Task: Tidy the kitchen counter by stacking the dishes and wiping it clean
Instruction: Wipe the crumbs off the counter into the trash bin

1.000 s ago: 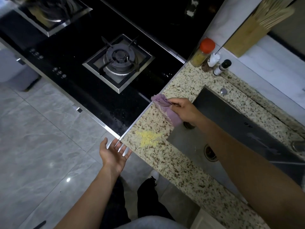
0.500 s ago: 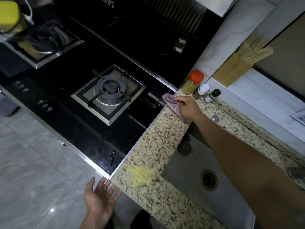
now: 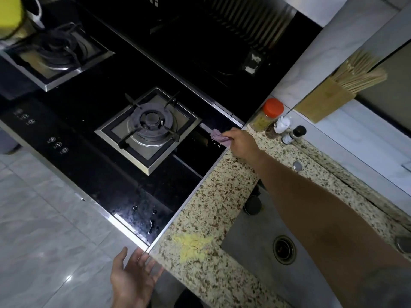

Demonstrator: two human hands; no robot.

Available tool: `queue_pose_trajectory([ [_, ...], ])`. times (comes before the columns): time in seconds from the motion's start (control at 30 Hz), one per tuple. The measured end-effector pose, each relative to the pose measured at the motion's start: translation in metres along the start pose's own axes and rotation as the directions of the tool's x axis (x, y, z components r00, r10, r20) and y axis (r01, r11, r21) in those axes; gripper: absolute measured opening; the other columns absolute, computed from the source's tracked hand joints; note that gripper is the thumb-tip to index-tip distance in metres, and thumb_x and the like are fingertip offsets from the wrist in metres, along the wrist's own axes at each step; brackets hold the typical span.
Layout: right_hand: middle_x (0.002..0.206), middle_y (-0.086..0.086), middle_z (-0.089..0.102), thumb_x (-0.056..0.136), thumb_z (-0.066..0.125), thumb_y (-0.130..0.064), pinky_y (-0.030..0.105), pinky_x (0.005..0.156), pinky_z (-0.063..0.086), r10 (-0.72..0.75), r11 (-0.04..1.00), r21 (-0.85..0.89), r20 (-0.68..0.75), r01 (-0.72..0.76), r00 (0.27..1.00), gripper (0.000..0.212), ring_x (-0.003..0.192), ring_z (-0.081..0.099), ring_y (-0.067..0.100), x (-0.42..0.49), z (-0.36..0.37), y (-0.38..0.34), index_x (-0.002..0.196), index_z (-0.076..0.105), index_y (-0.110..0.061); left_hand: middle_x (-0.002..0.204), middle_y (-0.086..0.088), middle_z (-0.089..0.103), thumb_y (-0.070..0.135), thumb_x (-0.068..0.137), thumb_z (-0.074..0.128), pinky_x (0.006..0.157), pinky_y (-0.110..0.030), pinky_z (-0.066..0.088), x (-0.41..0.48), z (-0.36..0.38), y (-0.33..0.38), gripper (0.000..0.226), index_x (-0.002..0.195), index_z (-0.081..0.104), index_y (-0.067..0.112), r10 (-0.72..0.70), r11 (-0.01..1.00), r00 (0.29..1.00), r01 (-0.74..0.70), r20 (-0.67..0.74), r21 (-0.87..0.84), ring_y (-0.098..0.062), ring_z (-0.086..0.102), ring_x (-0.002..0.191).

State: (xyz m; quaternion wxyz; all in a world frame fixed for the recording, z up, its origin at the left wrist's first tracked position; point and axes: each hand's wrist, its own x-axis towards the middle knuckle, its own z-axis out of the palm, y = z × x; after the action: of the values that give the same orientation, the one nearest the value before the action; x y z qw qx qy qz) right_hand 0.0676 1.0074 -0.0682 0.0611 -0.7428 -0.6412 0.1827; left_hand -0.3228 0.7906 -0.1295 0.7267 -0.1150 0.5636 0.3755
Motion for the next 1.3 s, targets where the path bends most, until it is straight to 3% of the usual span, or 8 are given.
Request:
queue_pose_trajectory([
  [0.2, 0.094, 0.001, 0.056, 0.093, 0.052, 0.006, 0.031, 0.060, 0.042, -0.158, 0.987, -0.005, 0.056, 0.158, 0.986, 0.034, 0.075, 0.056, 0.022, -0.016, 0.008, -0.012, 0.110, 0.073, -0.016, 0.072, -0.001, 0.046, 0.055, 0.087, 0.056, 0.070, -0.039, 0.042, -0.002, 0.002, 0.001, 0.038, 0.082, 0.056, 0.017, -0.014, 1.000, 0.999, 0.013, -0.042, -0.013, -0.022, 0.045, 0.064],
  [0.33, 0.098, 0.003, 0.061, 0.094, 0.054, 0.006, 0.037, 0.057, 0.053, -0.208, 0.978, 0.002, 0.085, 0.208, 0.974, 0.041, 0.075, 0.061, 0.023, -0.036, 0.015, -0.018, 0.115, 0.074, -0.023, 0.071, -0.001, 0.050, 0.055, 0.087, 0.055, 0.074, -0.041, 0.045, -0.003, 0.001, 0.001, 0.037, 0.083, 0.057, 0.017, -0.007, 1.000, 1.000, 0.007, -0.016, 0.006, -0.022, 0.047, 0.064],
  [0.5, 0.097, 0.000, 0.062, 0.093, 0.060, 0.001, 0.034, 0.053, 0.045, -0.308, 0.951, 0.013, 0.083, 0.308, 0.948, 0.033, 0.077, 0.057, 0.020, -0.067, 0.024, -0.025, 0.115, 0.076, -0.018, 0.071, 0.001, 0.048, 0.054, 0.087, 0.054, 0.073, -0.040, 0.044, -0.007, 0.001, 0.001, 0.035, 0.082, 0.055, 0.019, -0.003, 1.000, 1.000, 0.002, 0.017, 0.029, -0.019, 0.047, 0.058],
  [0.67, 0.105, 0.000, 0.066, 0.093, 0.058, 0.002, 0.040, 0.065, 0.053, -0.306, 0.952, 0.036, 0.087, 0.304, 0.948, 0.038, 0.090, 0.059, 0.020, -0.095, 0.039, -0.029, 0.120, 0.074, -0.019, 0.064, 0.002, 0.047, 0.052, 0.091, 0.050, 0.070, -0.038, 0.044, -0.016, 0.004, 0.003, 0.034, 0.082, 0.050, 0.019, 0.009, 0.999, 0.999, -0.011, 0.037, 0.043, -0.019, 0.048, 0.054],
  [0.77, 0.106, -0.002, 0.065, 0.092, 0.058, 0.004, 0.031, 0.065, 0.043, -0.291, 0.957, 0.046, 0.088, 0.288, 0.953, 0.046, 0.091, 0.054, 0.015, -0.114, 0.048, -0.032, 0.126, 0.072, -0.025, 0.070, 0.001, 0.047, 0.052, 0.092, 0.050, 0.079, -0.043, 0.045, -0.018, 0.004, 0.002, 0.034, 0.087, 0.053, 0.019, 0.012, 0.998, 1.000, -0.013, 0.019, 0.063, -0.020, 0.047, 0.064],
  [0.97, 0.095, 0.003, 0.062, 0.091, 0.058, 0.006, 0.037, 0.051, 0.048, -0.266, 0.961, 0.091, 0.033, 0.262, 0.964, 0.048, 0.076, 0.057, 0.020, -0.142, 0.060, -0.042, 0.128, 0.071, -0.022, 0.074, 0.001, 0.049, 0.051, 0.092, 0.051, 0.080, -0.043, 0.047, -0.019, 0.004, -0.002, 0.033, 0.092, 0.055, 0.018, 0.022, 0.999, 1.000, -0.022, 0.016, 0.039, -0.021, 0.050, 0.066],
  [1.13, 0.100, 0.005, 0.062, 0.091, 0.057, 0.005, 0.046, 0.061, 0.054, -0.159, 0.985, 0.067, 0.006, 0.158, 0.987, 0.053, 0.085, 0.061, 0.028, -0.167, 0.077, -0.060, 0.134, 0.067, -0.025, 0.068, 0.003, 0.040, 0.048, 0.089, 0.053, 0.070, -0.036, 0.044, -0.024, 0.000, -0.010, 0.029, 0.080, 0.052, 0.021, 0.014, 1.000, 0.999, -0.015, 0.034, 0.018, -0.018, 0.043, 0.052],
  [1.3, 0.102, 0.010, 0.060, 0.093, 0.056, 0.003, 0.042, 0.061, 0.048, -0.183, 0.981, 0.075, 0.057, 0.179, 0.981, 0.048, 0.087, 0.059, 0.032, -0.193, 0.086, -0.078, 0.134, 0.068, -0.020, 0.068, 0.001, 0.047, 0.049, 0.089, 0.053, 0.078, -0.039, 0.047, -0.030, 0.001, -0.013, 0.030, 0.091, 0.058, 0.019, -0.009, 1.000, 1.000, 0.009, -0.006, 0.013, -0.019, 0.047, 0.059],
])
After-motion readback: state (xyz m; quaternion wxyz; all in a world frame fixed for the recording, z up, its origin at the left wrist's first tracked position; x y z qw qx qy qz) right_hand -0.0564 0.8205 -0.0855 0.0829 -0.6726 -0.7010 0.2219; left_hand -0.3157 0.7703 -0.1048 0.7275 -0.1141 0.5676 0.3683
